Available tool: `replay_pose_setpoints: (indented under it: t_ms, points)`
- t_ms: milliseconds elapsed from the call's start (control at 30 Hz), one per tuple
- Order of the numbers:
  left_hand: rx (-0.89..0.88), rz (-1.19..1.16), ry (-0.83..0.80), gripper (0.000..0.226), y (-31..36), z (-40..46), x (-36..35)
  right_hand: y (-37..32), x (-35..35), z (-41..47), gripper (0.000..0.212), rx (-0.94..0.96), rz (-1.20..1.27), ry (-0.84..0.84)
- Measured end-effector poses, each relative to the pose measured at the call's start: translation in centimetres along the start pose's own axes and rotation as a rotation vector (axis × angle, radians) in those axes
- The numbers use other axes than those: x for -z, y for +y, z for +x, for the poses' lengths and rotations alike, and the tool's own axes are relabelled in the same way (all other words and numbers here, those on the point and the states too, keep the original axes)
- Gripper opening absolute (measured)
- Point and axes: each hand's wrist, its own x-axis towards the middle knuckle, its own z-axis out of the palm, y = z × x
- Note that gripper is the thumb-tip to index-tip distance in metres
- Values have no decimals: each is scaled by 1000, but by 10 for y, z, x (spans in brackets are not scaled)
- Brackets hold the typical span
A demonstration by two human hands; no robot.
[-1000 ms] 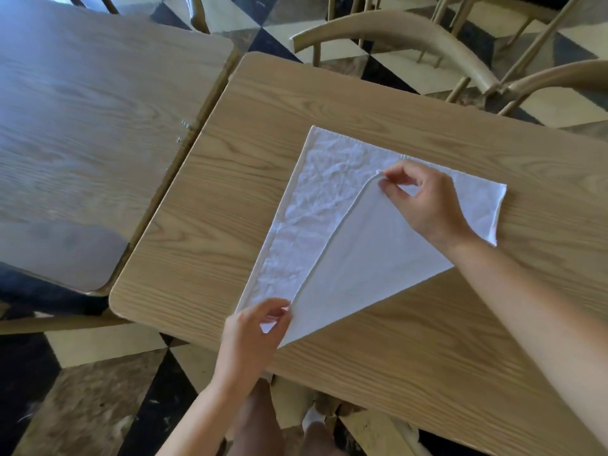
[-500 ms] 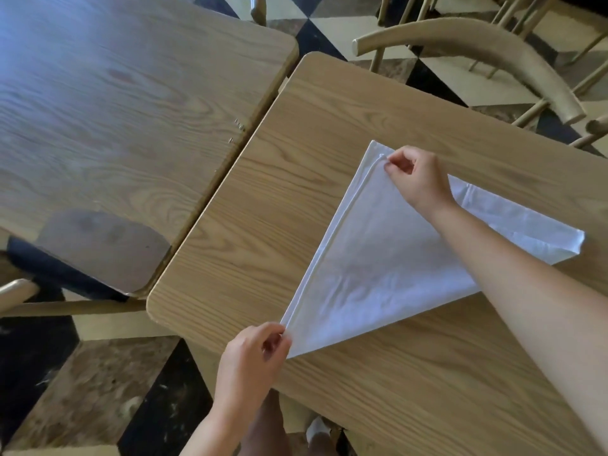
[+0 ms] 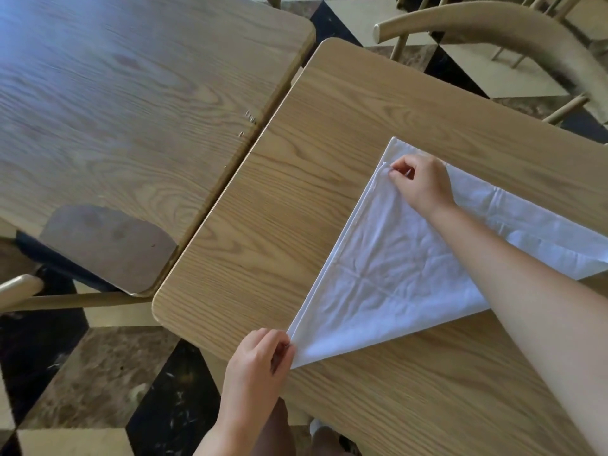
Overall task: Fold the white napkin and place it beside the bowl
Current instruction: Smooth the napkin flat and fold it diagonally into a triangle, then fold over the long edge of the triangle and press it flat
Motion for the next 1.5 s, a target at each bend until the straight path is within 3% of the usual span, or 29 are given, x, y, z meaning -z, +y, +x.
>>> replay_pose_setpoints:
  t_ms: [233,333,433,533,667,867,1167,1333,1500]
  points:
    - [-9,52,25,26,-6,2,-1,0,-6,0,16,23,-81,123]
    - [-92,116,147,12,0,3,-2,-5,-5,-6,37,44,-246,168]
    - [-249,204,226,44,20,14,-5,-20,2,-45,47,161,-249,257]
    - [-400,325,102,57,48,36,-20,-30,2,-124,48,239,-288,206]
    - [-530,411,-32,54,47,49,-53,-19,-21,-210,54,220,-379,-88]
    - [-459,441,-133,55,45,50,-58,7,-13,-208,61,186,-487,-266]
    - [-417,496,-182,63,53,53,-53,88,54,-171,72,-131,-535,-186]
    - [-625,433,-76,59,117,126,-73,77,45,-166,67,-185,-503,-98]
    - [-709,578,-283,64,159,185,-126,75,36,-151,63,-223,-435,-32]
